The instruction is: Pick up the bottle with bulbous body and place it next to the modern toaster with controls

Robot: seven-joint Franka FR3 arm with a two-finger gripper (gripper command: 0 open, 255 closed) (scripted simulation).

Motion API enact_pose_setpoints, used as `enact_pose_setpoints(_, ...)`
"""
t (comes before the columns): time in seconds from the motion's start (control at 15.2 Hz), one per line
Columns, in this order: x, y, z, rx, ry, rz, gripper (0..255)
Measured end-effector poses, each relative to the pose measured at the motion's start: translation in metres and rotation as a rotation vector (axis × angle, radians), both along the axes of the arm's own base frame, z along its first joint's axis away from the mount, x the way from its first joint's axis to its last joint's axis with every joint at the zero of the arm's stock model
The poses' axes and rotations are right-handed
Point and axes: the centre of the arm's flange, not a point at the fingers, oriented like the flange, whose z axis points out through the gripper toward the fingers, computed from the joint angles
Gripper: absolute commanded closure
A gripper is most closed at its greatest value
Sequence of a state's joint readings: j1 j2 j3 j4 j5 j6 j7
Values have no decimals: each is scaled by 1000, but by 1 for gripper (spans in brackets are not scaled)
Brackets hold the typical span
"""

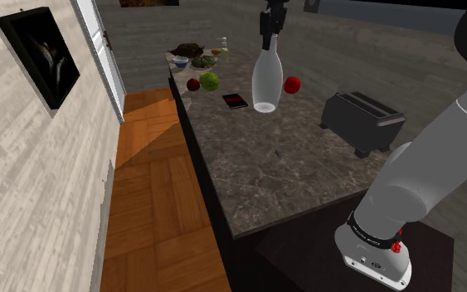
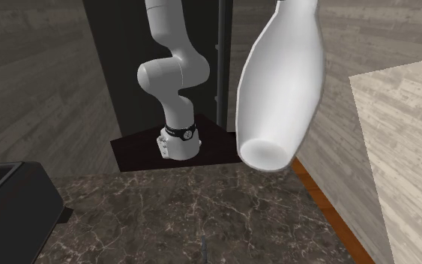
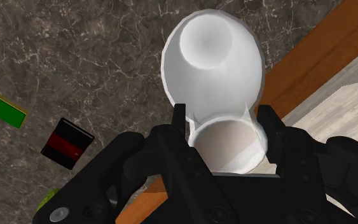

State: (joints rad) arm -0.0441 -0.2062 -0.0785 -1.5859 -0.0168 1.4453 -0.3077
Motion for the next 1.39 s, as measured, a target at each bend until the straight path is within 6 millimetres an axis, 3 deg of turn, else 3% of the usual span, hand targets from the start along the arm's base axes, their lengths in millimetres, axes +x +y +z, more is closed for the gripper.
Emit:
enact_pose_setpoints(0.59,-4,-6,41,0,0,0,255)
enact_pose_setpoints(1.39,-52,-151,43,0,0,-2,255)
